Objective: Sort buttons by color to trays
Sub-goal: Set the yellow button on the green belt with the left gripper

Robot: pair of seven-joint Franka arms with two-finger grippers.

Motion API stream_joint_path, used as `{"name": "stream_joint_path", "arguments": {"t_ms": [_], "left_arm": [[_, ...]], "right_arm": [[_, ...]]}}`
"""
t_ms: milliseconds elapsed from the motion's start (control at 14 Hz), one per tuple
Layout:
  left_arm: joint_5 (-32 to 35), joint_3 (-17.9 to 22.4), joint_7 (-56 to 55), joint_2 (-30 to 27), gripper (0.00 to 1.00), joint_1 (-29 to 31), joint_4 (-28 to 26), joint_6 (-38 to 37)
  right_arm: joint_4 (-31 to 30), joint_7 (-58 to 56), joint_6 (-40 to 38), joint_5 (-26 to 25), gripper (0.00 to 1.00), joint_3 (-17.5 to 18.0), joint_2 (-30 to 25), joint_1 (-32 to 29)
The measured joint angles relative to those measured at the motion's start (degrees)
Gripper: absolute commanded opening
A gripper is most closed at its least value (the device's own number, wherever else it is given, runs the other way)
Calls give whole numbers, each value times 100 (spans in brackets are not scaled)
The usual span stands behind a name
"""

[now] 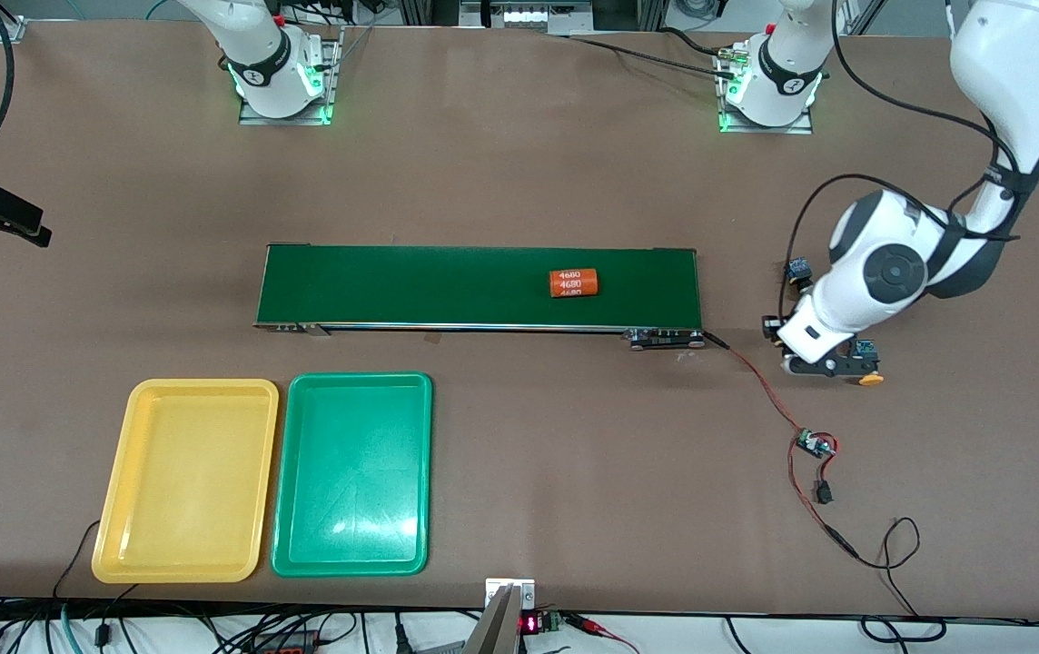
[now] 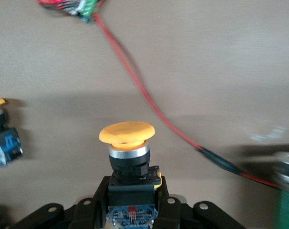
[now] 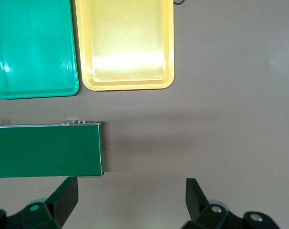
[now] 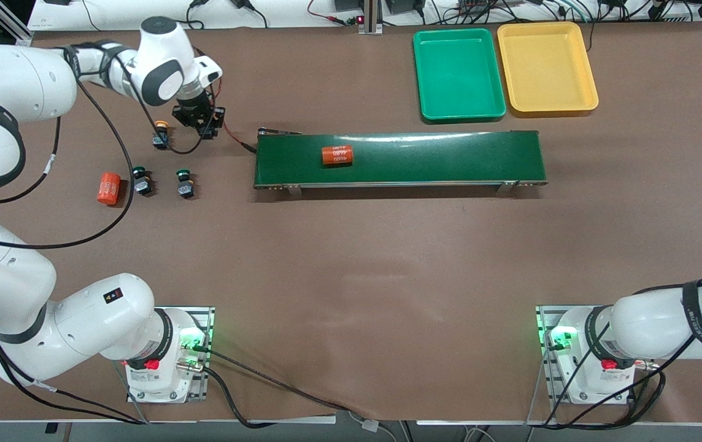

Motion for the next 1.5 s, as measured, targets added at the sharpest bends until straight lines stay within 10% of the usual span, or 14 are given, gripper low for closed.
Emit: {"name": "stream_joint_path", "arguments": {"t_ms": [429,857,929,1071,1500], "left_arm": [[-242,-1341,-1467,-36,23,-100,-61,-479],[-248,-1458,-2019,370,25,-628,-135,-208],[-248,-1453,-2026,421,33,-625,-177,-47],[-248,-1443,-2027,485,100,-611,-241,121],[-247,-1443,-2049,494,100,-548,-228,147]], "right_arm": [[-1,0,22,0,100,0,0,-1],[-5,0,32,0,100,0,1,-1],[-5,0,32,0,100,0,1,-1],[-5,0,32,0,100,0,1,-1],[-5,0,33,0,100,-1,1,-8]]}}
